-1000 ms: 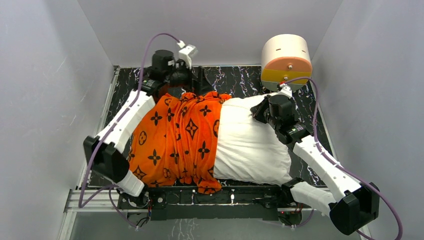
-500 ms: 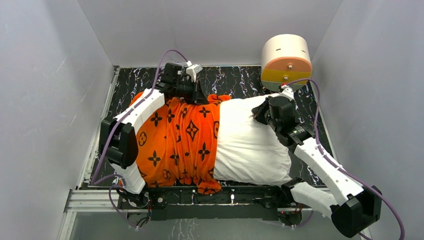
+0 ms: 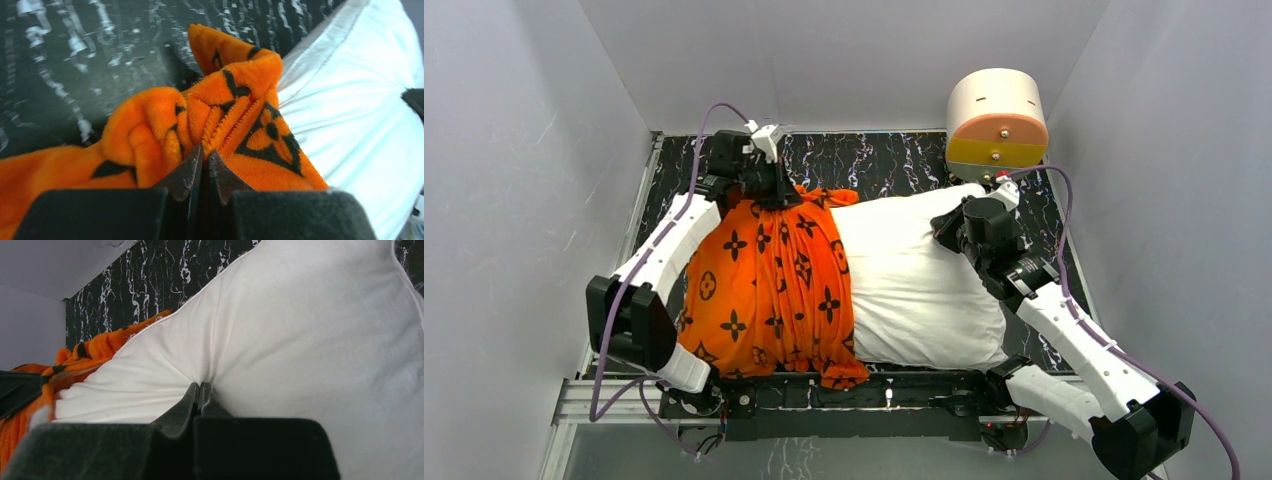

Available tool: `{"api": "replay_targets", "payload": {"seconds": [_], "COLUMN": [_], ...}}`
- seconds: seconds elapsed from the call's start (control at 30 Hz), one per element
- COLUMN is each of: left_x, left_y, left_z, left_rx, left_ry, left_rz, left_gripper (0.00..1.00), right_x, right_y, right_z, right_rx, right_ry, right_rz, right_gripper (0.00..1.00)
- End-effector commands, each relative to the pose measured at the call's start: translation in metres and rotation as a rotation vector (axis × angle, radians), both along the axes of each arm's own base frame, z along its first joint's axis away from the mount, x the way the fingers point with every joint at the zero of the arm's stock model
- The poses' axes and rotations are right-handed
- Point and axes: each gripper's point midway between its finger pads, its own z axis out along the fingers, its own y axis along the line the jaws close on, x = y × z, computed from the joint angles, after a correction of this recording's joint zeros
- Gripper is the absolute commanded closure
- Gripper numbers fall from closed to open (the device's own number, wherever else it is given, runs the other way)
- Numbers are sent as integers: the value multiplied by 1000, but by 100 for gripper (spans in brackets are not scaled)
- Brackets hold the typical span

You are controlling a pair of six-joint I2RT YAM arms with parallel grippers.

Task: Remove the pillowcase from the pillow
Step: Remove the pillow from the pillowcase.

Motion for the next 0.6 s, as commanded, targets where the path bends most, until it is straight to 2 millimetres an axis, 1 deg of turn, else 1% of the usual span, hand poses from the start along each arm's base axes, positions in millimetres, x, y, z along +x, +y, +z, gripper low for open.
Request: {"api": "replay_targets", "payload": {"seconds": [0.0,0.1,0.17,0.2,0.23,0.33,0.37,0.43,0.47,0.5,0.53,0.57], "left_x": [14,5,1,1,2,5,7,11,12,14,16,17], "left_y": [132,175,188,186,178,133,120,103,96,88,82,76], "left_z": [15,14,12,11,9,8,11,15,15,14,16,16], "left_rx": [325,441,471,459,431,255,198,116,84,51,24,1], "left_ry": [-80,-55,-45,-42,-42,-37,-39,-38,-31,-17,-14,-8], "left_rz": [421,531,554,536,497,305,258,193,165,134,107,80], "left_gripper": [100,100,100,100,100,100,100,100,100,100,100,100], "right_x": [-7,-7,-7,-7,-6,-2,-2,-4,-6,-10,-13,-17], "right_y": [-75,-74,-72,-70,-66,-48,-41,-24,-15,-5,4,12], "right_z": [-26,-29,-30,-30,-29,-25,-20,-4,4,15,21,28], "right_rx": [-225,-222,-217,-213,-207,-188,-178,-149,-133,-113,-98,-79], "right_ry": [67,75,78,79,74,55,47,10,-19,-58,-82,-109], "right_rz": [-288,-285,-276,-266,-245,-142,-99,3,69,136,193,248], "right_gripper": [100,100,100,100,100,100,100,100,95,85,70,51]}}
